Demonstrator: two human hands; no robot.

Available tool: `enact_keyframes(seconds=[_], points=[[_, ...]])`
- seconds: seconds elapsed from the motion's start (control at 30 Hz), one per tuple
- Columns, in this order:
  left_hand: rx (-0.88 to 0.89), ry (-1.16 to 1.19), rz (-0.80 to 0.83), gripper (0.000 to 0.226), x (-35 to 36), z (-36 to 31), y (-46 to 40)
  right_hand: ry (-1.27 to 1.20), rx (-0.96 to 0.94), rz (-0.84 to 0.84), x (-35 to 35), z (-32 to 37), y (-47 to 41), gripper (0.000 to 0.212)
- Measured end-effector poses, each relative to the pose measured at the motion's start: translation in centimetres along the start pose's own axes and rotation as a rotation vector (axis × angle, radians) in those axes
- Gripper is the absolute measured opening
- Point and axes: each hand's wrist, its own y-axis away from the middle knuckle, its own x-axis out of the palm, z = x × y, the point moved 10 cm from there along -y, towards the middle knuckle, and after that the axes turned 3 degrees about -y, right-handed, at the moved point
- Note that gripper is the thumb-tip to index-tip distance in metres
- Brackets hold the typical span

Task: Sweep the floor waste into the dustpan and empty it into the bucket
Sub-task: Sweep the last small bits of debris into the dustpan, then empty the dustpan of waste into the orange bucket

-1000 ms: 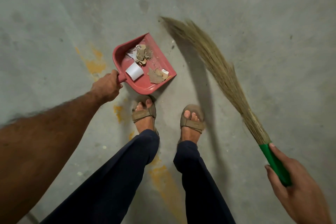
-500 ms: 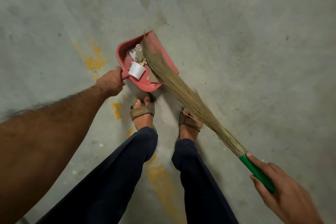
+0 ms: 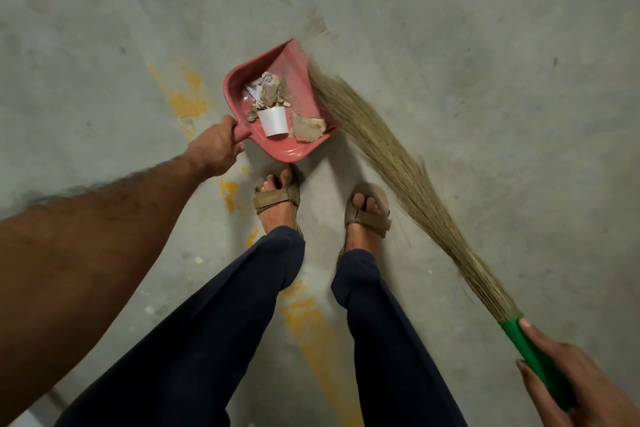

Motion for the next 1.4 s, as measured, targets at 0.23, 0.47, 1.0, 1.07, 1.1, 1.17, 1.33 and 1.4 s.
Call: enact_keyframes(seconds=[0.23,0.47,1.0,1.07,1.1,1.17,1.33,1.4], points=[[0.116,-0.073,-0.038,0.036,-5.1,-5.4,6.2,-0.133,0.041,-0.022,-1.9,1.3,6.2,0.073],[0.214,-0.173,-0.077,0.031,-11.7,-14.1,16.3,-0.311,0.275,-0.076,-6.6,4.8,16.3,0.069],[0.69,-0.426,-0.071,0.024,-20.8,-33.1,39.0,-0.567,0.821,-0.438,-8.5,14.1,42.9,0.034],[0.728,-0.446,-0.057,0.023,-20.6,-35.0,41.4,-0.581,0.885,-0.492,-8.2,14.1,44.5,0.035],[0.759,-0.46,-0.045,0.023,-20.3,-36.2,42.7,-0.601,0.921,-0.529,-8.2,14.1,45.4,0.035],[0.836,-0.505,-0.016,0.024,-19.1,-38.6,45.4,-0.651,0.979,-0.593,-8.1,13.8,47.1,0.035],[1.021,-0.643,0.024,0.027,-14.4,-45.9,52.2,-0.78,1.072,-0.73,-7.1,11.8,50.2,0.033],[1.08,-0.666,0.041,0.028,-11.9,-48.8,55.0,-0.812,1.095,-0.773,-6.6,10.5,51.2,0.032]])
